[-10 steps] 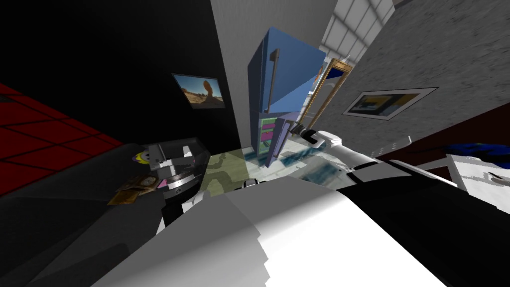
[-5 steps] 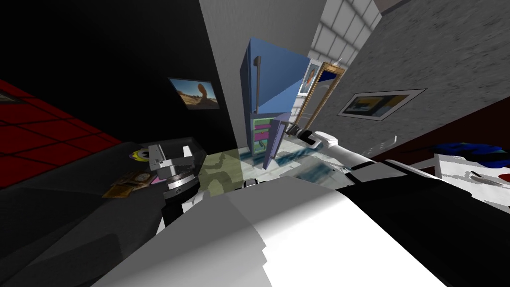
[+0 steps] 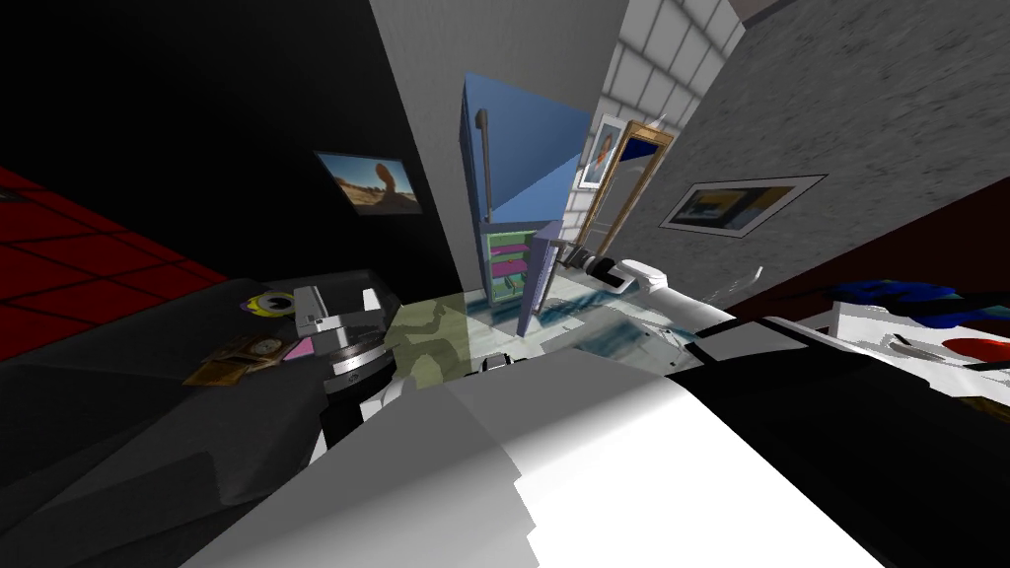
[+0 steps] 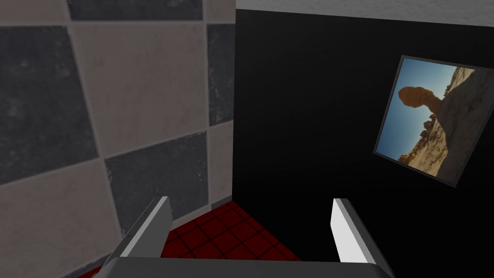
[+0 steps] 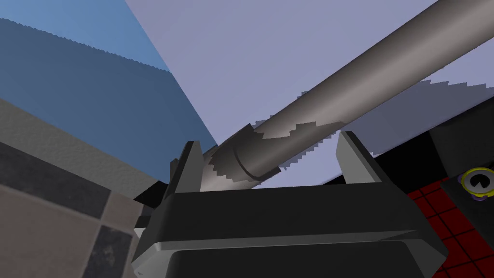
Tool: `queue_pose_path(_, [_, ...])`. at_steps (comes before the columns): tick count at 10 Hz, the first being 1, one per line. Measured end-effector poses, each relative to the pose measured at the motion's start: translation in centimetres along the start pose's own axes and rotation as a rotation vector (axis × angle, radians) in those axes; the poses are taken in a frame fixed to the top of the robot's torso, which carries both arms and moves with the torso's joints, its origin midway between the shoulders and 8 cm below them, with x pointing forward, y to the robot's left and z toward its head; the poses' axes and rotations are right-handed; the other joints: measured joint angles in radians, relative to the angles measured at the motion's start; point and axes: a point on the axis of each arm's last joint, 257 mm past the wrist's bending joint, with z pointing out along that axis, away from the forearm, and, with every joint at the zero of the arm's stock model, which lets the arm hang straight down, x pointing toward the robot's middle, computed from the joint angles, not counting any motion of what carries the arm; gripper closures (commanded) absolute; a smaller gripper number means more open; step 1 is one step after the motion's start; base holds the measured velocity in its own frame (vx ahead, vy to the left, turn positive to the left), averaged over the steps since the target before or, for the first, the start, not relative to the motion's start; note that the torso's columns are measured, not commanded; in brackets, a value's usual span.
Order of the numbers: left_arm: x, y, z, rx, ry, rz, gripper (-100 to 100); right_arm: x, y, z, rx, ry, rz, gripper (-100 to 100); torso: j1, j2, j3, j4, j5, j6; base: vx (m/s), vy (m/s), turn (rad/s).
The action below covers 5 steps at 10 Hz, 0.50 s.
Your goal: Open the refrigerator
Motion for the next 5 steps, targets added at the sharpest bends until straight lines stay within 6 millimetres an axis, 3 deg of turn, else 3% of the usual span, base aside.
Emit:
queue_pose_path(3, [0.0,0.0,0.0,0.0,0.0,0.0,0,-1.4,0.9,0.2,-0.028,-0.037,-0.002,100,0.01,-0.002,0.0,-0.002,0.0,-0.001,-0.056,-0.163,-0.003])
queue_pose_path(5, [0.0,0.0,0.0,0.0,0.0,0.0,0,-2.3,1.7,0.2,-0.049,-0.062,0.004,100,0.004,0.0,0.0,-0.002,-0.001,-0.001,-0.023,-0.197,0.026])
